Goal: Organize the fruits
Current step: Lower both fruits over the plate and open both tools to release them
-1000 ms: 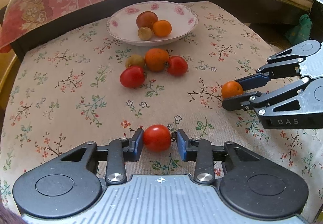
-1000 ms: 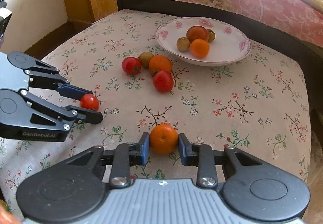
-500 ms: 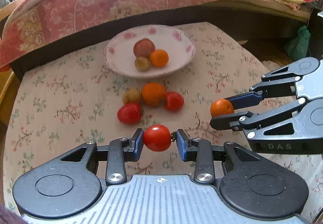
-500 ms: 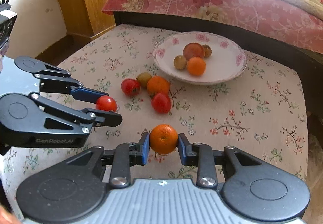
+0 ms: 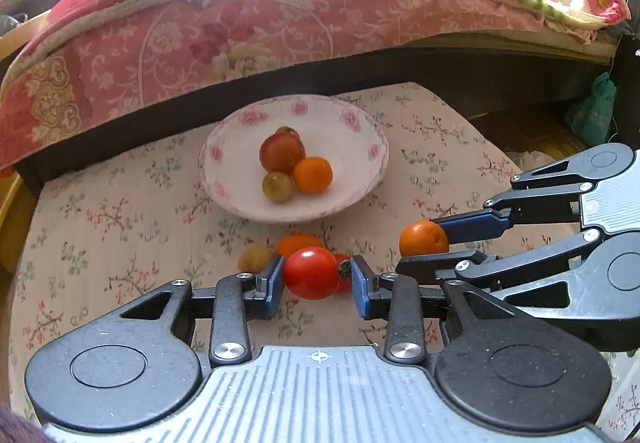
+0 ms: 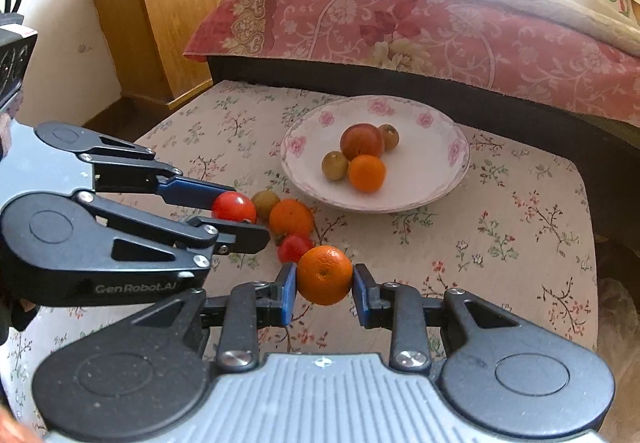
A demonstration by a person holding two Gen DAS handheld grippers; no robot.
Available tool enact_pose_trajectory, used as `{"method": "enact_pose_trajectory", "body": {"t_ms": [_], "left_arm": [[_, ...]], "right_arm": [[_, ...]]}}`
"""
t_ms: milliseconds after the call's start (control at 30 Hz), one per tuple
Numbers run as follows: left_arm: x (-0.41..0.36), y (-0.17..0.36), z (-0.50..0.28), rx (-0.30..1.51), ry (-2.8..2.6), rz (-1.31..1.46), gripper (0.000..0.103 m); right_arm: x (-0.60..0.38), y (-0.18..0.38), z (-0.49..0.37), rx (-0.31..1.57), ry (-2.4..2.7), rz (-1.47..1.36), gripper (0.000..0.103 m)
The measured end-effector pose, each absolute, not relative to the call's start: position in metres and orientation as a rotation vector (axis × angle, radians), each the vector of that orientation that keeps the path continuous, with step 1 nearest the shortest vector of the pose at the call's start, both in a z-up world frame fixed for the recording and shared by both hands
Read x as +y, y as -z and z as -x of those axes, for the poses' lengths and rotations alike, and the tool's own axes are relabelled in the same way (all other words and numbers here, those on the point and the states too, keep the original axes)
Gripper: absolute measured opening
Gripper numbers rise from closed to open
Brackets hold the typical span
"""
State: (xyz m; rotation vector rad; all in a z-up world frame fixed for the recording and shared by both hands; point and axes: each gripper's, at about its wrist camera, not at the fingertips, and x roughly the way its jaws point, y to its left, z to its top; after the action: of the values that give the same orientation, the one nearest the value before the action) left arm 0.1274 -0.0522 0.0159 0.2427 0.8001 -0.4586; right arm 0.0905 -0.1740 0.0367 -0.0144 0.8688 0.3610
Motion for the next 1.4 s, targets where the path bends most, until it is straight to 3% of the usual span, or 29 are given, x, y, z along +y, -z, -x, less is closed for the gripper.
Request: {"method": "enact_pose_trajectory", "body": {"t_ms": [1067,1400], "left_arm": [[-0.054,-0.004,-0.208,0.797,0.388,-0.205,0.044],[-0.051,-0.009,-0.206,0.776,0.369,-0.185,0.05]], "right_arm": [[-0.179,-0.025,-0.169,0.82,-0.288,0.065,0.034],[-0.181,-0.026,-0.172,0.812,-0.277,0.067,0.034]]}}
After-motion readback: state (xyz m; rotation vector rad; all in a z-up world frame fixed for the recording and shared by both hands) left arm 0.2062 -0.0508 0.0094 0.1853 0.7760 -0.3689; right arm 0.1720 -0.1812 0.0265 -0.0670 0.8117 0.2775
